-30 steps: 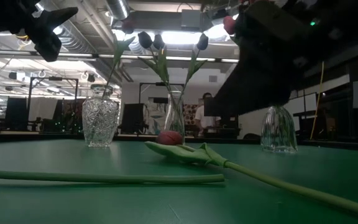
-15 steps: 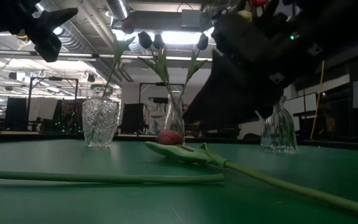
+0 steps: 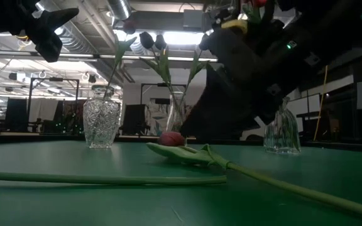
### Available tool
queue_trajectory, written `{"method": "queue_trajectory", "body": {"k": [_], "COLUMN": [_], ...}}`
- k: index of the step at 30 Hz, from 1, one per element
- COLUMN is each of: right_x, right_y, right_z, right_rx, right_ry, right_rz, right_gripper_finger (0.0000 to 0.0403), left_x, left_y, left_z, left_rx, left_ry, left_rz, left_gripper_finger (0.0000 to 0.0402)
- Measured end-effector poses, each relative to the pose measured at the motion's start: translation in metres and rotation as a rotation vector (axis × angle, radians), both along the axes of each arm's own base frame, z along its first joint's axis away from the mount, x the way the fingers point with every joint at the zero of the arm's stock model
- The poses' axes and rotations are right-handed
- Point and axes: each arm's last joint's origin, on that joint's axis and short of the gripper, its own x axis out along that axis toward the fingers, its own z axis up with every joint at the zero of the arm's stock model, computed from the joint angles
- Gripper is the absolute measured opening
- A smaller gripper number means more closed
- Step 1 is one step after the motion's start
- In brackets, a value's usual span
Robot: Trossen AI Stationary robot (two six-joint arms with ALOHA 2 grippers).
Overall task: Sort flowers into vase by color
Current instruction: Put the right red tulip into the bottom left transparent vase
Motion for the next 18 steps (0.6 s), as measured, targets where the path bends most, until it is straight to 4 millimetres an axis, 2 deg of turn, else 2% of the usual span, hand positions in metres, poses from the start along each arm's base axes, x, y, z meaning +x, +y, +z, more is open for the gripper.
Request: {"method": "queue_trajectory", "body": {"k": [5,12,18], "right_x": [-0.003,0.001,0.001], "right_y": [-0.001,0.001,0.0], "right_z": [-0.005,-0.025,-0.028], "right_rx": [0.005,0.001,-0.035], "right_ry": [0.034,0.032,0.03], "right_rz": [-0.025,-0.038,-0.062], "right_gripper_finger": [0.0257,0.0257,0.0246], "left_x": [0.0,0.0,0.0], "left_y": [0.0,0.0,0.0], "left_z": [0.0,0.0,0.0], "left_rx": [0.001,0.0,-0.002], "left_ry": [0.0,0.0,-0.003], "left_rz": [0.0,0.001,0.002], "left_gripper_finger": [0.0144,0.0144,0.0143]}}
